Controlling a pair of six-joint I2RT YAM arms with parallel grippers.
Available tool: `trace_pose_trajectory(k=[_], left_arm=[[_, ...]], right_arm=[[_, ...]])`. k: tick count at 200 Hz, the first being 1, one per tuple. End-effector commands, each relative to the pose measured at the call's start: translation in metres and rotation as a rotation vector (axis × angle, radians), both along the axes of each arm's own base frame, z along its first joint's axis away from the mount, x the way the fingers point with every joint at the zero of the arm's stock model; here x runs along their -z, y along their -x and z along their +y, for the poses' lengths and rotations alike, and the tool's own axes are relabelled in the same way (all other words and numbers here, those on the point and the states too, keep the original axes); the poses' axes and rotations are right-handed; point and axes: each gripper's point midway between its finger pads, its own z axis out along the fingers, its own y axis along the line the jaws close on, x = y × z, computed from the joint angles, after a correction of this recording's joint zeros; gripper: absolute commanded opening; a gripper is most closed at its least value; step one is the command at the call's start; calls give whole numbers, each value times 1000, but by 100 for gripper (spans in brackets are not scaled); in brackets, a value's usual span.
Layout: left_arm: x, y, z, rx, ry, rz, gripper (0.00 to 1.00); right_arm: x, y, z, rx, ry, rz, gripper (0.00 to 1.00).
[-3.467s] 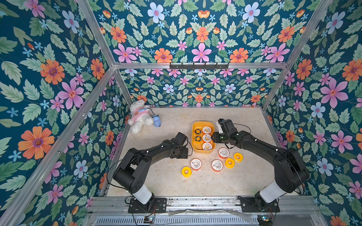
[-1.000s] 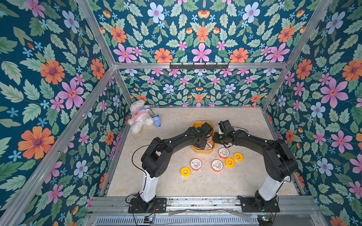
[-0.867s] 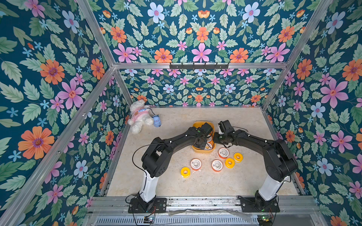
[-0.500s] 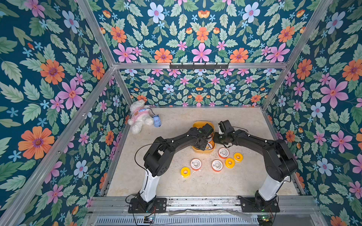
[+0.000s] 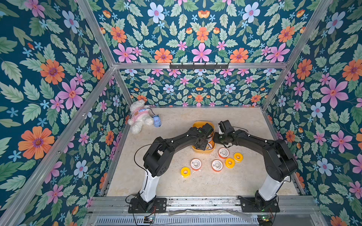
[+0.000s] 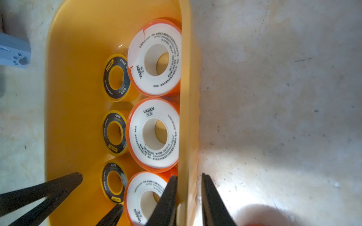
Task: Put the sealing tape into the storage box
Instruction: Place the sealing tape in the storage box, then pick up the sealing tape at the center of the board.
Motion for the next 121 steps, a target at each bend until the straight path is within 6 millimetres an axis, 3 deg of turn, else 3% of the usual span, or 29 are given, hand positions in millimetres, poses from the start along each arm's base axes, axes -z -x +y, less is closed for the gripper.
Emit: trace_pose_trajectory(k=[1, 53, 56, 62, 94, 121], left_arm=[[-11, -1, 7, -16, -17, -19, 68], [-76, -11, 12, -85, 157, -213, 67], [-80, -12, 13, -92, 169, -226, 67], [-88, -13, 17, -109, 195, -248, 67], [-116, -16, 49, -220, 317, -328, 67], [-124, -17, 83, -320, 442, -345, 67]], right_arm=[[-6, -2, -3, 10, 7, -14, 27], [-37, -7, -14, 30, 31, -116, 37], [-49, -7, -15, 33, 23, -143, 37], [-55, -6, -18, 38, 26, -160, 39], [-66, 8, -32, 37, 56, -196, 43], [-62, 26, -39, 13, 69, -182, 44]])
